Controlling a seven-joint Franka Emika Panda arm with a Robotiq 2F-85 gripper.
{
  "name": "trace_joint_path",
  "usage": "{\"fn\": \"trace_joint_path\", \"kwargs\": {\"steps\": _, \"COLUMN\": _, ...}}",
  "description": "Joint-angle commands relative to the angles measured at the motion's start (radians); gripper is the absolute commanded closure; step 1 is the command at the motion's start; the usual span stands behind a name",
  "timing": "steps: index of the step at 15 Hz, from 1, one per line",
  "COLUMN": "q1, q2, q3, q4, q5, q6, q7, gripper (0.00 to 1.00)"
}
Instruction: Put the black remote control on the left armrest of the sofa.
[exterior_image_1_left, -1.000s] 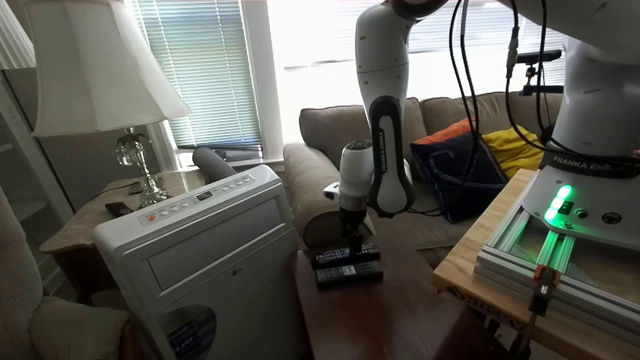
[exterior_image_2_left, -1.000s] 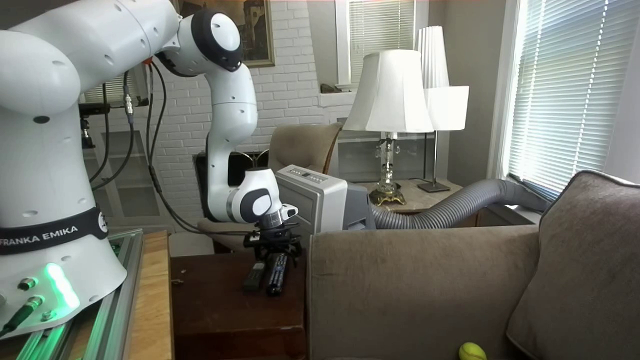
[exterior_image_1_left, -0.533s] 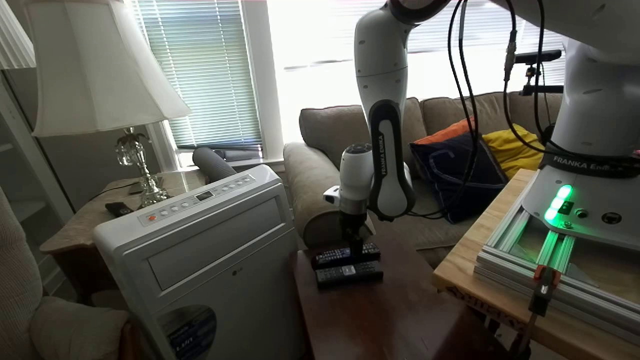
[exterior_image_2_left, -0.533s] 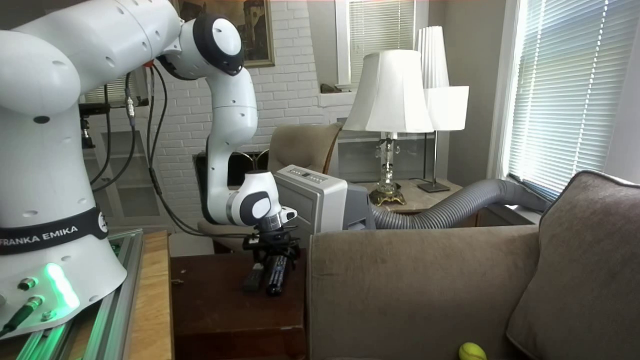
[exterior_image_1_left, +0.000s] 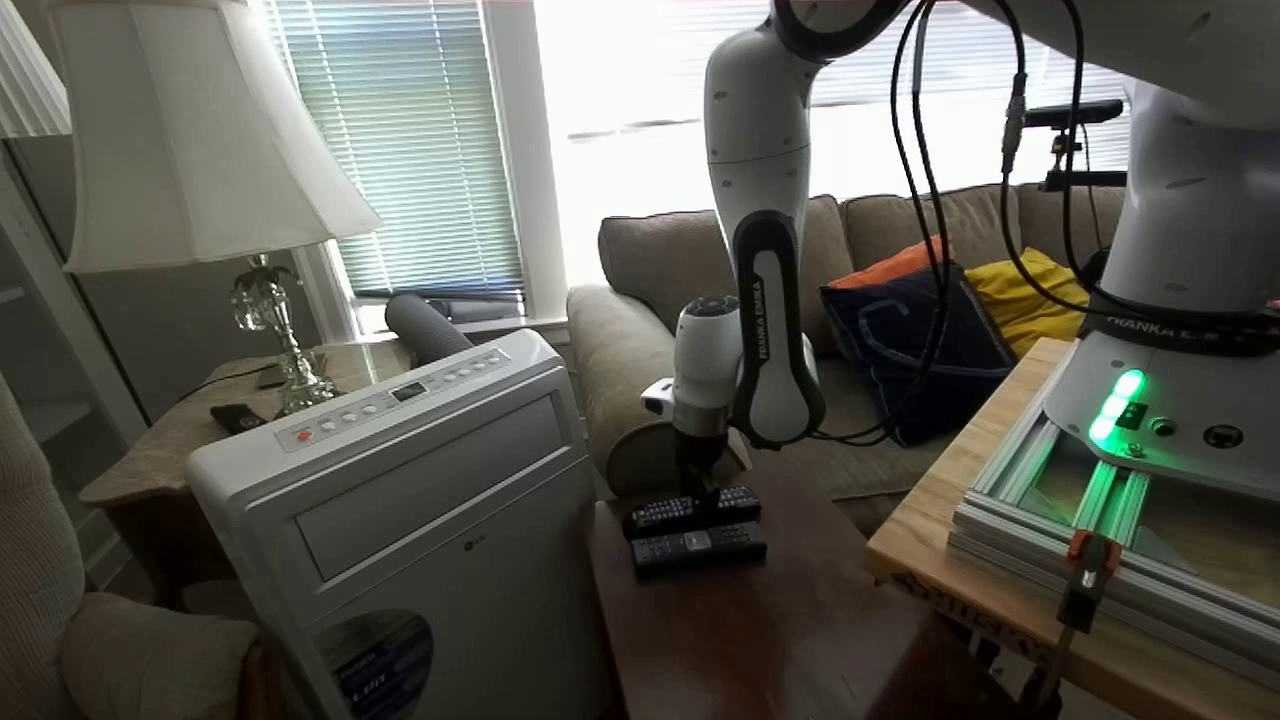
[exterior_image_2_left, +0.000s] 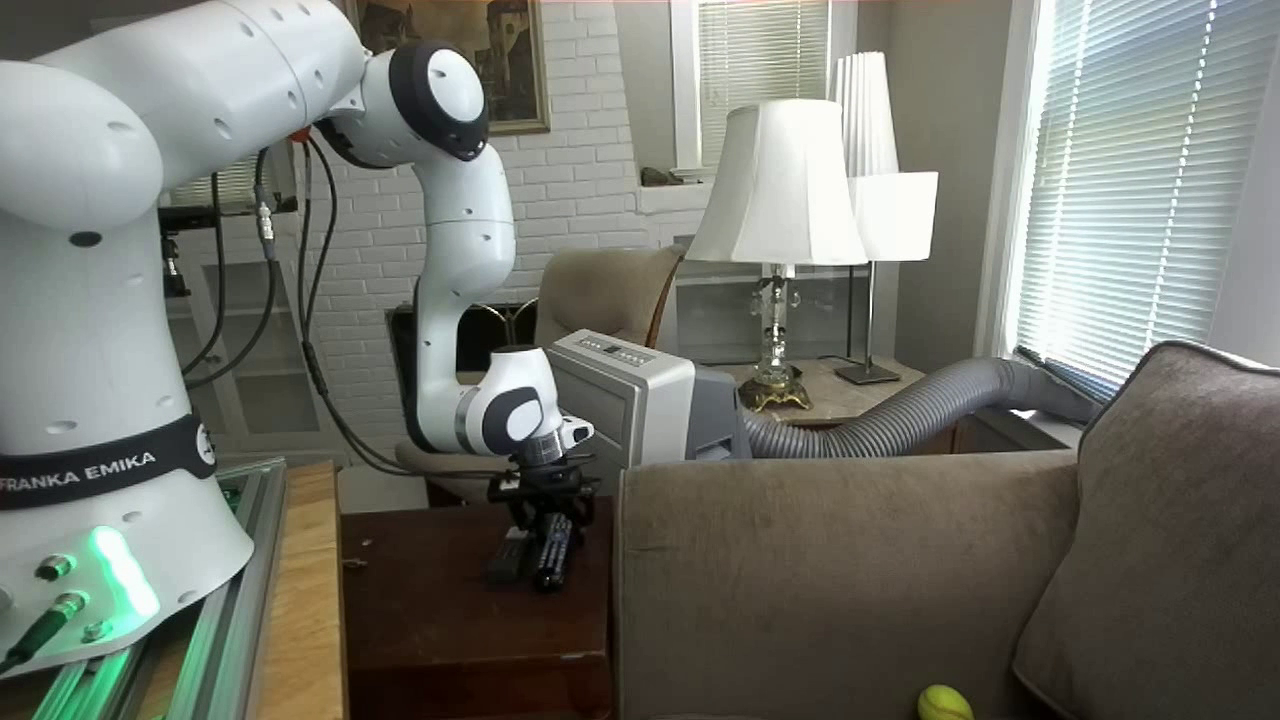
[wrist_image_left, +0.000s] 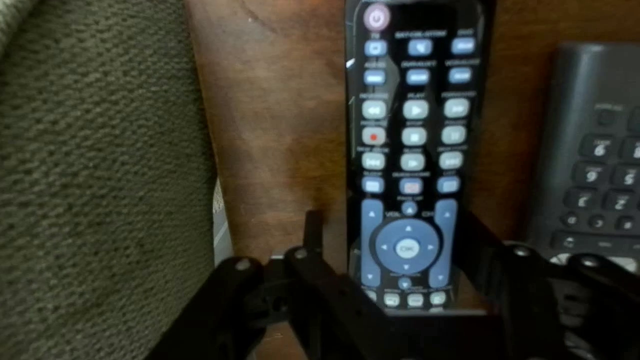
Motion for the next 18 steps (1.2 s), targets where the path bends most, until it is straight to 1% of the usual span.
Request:
{"fn": "trace_joint_path", "kwargs": {"steps": 1, "q1": 0.006, "q2": 0.019, "q3": -0.003, "q4": 0.034, "q5": -0.026, "q6": -0.017, "q7": 0.037, "gripper": 0.62}}
{"fn": "trace_joint_path", "kwargs": {"steps": 2, "q1": 0.006, "q2": 0.018, "q3": -0.003, "q4": 0.034, "q5": -0.026, "q6": -0.017, "q7": 0.038, "gripper": 0.7}}
{"fn": "trace_joint_path", "kwargs": {"steps": 3, "q1": 0.006, "q2": 0.018, "q3": -0.004, "q4": 0.034, "q5": -0.026, "q6": -0.016, "q7": 0.038, "gripper": 0.73}}
{"fn": "trace_joint_path", "kwargs": {"steps": 6, "q1": 0.011, "q2": 0.001, "q3": -0.008, "q4": 0.018, "q5": -0.026, "q6": -0.014, "q7": 0.037, "gripper": 0.73}}
{"fn": "trace_joint_path", "kwargs": {"steps": 9, "q1": 0.004, "q2": -0.062, "q3": -0.003, "q4": -0.035, "q5": -0.037, "q6": -0.021, "q7": 0.031, "gripper": 0.73}}
{"fn": "trace_joint_path", "kwargs": {"steps": 11, "q1": 0.011, "q2": -0.104, "q3": -0.007, "q4": -0.072, "q5": -0.031, "q6": -0.024, "q7": 0.036, "gripper": 0.73}}
{"fn": "trace_joint_path", "kwargs": {"steps": 15, "q1": 0.007, "q2": -0.23, "q3": -0.006, "q4": -0.171, "q5": -0.032, "q6": -0.051, "q7": 0.037, "gripper": 0.73}}
{"fn": "trace_joint_path", "kwargs": {"steps": 18, "q1": 0.0, "q2": -0.347, "q3": -0.005, "q4": -0.251, "q5": -0.043, "q6": -0.095, "q7": 0.029, "gripper": 0.73}}
